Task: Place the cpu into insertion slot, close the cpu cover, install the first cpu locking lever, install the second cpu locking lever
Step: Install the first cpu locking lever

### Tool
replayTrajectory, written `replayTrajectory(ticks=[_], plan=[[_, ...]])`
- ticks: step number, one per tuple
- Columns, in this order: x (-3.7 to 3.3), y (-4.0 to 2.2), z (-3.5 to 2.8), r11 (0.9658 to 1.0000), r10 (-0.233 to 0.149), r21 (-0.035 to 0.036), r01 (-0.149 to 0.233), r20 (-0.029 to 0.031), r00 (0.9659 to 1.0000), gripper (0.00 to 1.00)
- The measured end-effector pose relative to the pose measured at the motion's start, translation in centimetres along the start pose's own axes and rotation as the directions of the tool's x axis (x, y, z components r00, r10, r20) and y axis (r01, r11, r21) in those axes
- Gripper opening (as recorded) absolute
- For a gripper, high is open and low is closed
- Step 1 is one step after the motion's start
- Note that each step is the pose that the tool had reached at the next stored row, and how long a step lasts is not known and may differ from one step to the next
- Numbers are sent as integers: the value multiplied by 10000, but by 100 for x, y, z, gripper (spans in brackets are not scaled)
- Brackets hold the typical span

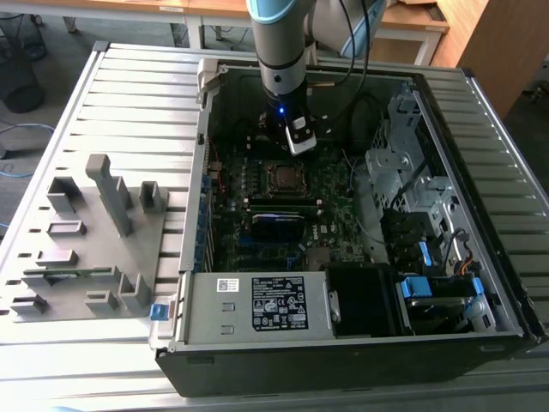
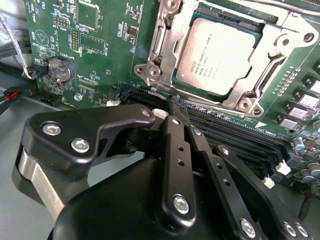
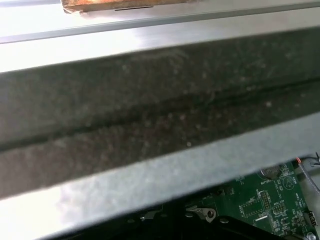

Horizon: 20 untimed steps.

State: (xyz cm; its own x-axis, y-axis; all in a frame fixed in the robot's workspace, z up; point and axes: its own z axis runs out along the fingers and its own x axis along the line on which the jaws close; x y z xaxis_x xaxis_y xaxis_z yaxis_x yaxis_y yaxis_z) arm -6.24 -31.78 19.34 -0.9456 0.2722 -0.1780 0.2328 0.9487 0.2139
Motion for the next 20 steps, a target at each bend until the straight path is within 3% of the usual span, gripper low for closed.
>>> replayTrajectory(ticks=[20], plan=[[-2, 28, -36, 10000, 1, -4, -1, 1, 10000, 10]])
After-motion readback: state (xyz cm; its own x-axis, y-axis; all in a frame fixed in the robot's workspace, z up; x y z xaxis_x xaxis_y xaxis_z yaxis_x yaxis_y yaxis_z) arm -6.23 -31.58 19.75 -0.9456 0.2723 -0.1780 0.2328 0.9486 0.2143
